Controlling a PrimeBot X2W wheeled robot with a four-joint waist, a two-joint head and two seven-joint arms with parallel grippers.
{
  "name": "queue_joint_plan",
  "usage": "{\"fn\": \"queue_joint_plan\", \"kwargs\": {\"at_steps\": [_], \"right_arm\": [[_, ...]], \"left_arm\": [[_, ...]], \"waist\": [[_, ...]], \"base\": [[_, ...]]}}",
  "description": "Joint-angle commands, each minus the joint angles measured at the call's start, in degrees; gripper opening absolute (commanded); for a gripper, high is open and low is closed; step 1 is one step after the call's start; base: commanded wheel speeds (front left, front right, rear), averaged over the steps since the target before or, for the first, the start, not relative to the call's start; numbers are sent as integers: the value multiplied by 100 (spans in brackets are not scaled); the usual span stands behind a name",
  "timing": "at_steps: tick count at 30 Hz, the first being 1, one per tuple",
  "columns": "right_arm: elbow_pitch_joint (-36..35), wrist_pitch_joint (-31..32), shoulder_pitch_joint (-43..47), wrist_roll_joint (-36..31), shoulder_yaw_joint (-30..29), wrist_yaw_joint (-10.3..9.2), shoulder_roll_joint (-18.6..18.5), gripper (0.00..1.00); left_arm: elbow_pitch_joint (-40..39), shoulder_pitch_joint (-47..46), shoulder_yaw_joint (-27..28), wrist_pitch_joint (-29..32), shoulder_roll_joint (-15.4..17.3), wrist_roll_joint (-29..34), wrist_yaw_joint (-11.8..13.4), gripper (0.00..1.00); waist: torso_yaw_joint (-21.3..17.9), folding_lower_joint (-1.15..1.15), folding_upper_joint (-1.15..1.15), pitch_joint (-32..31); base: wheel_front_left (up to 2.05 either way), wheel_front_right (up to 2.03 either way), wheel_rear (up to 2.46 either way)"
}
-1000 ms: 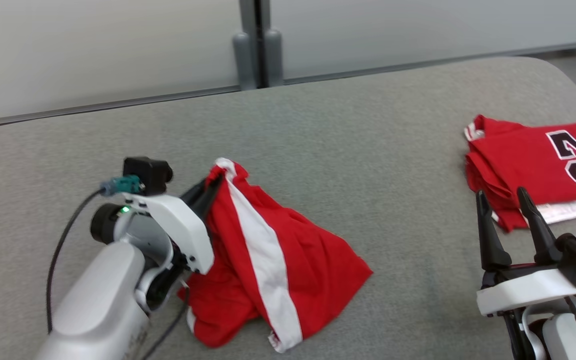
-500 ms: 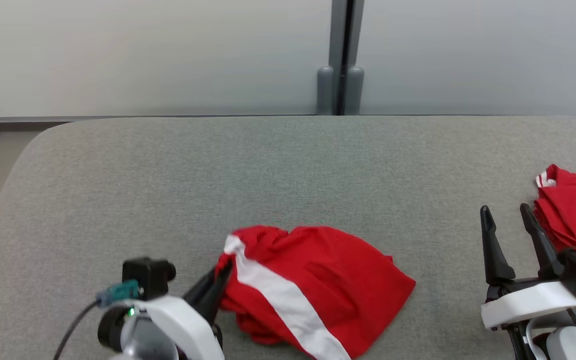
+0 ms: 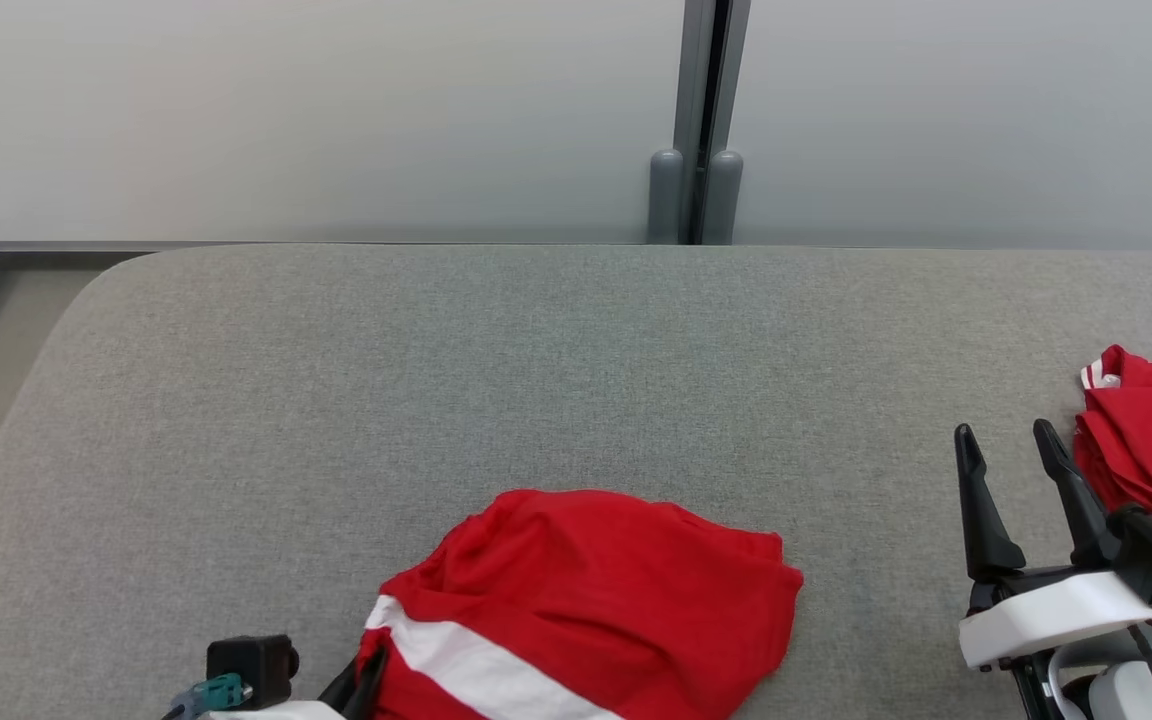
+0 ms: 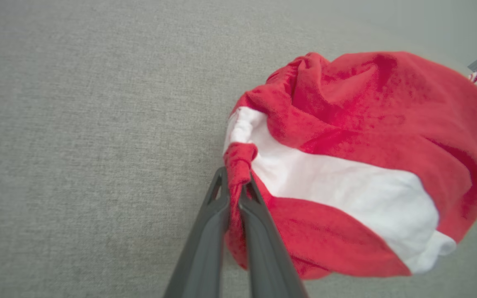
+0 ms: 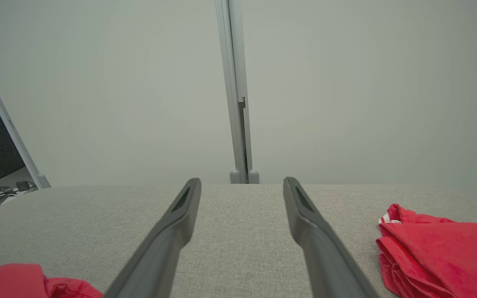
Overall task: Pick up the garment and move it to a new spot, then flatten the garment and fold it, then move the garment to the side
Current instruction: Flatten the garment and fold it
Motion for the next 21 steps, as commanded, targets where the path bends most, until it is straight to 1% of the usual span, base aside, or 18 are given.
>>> {"fn": "queue_joint_plan", "kwargs": {"at_steps": [1,2,3,4,5,6,7,8,9,13,17,21], "right_arm": [[10,-26,45,30,8,1,-39,100],[15,-26,50,36,14,1,-38,100],[19,-26,53,37,27,1,-36,100],[19,-26,53,37,27,1,-36,100],[27,-26,53,45,39,1,-37,100],[35,-26,48,51,55,1,-37,100],[44,-26,41,48,65,1,-40,100],[45,-26,34,51,58,1,-50,100],[43,-26,32,56,56,1,-56,100],[56,-26,67,65,50,1,-69,100],[58,-26,92,73,42,1,-68,100],[43,-26,137,72,47,1,-40,100]], "left_arm": [[300,22,67,-139,4,43,35,0],[422,2,88,-197,-36,17,27,2],[558,-21,116,-261,-64,-10,12,7],[558,-21,116,-261,-64,-10,12,7],[690,-38,135,-308,-87,-31,1,15],[805,-61,146,-340,-93,-26,-4,27],[903,-90,146,-375,-110,-23,-22,44],[947,-120,153,-417,-163,-71,-61,100],[979,-146,168,-452,-200,-101,-97,100],[927,-238,204,-575,-117,-14,-83,100],[545,-325,285,-821,46,152,-36,100],[61,-364,483,-1304,176,318,56,100]], "waist": [[-34,0,0,-2],[-46,0,0,-2],[-61,0,0,-4],[-61,0,0,-4],[-78,0,0,-8],[-100,0,0,-11],[-120,0,0,-14],[-134,0,0,-16],[-147,0,0,-23],[-189,0,0,-59],[-202,0,0,-96],[-218,0,0,-129]], "base": [[0,0,0],[0,0,0],[0,0,0],[0,0,0],[0,0,0],[0,0,0],[0,0,0],[0,0,0],[0,0,0],[0,0,0],[0,0,0],[0,0,0]]}}
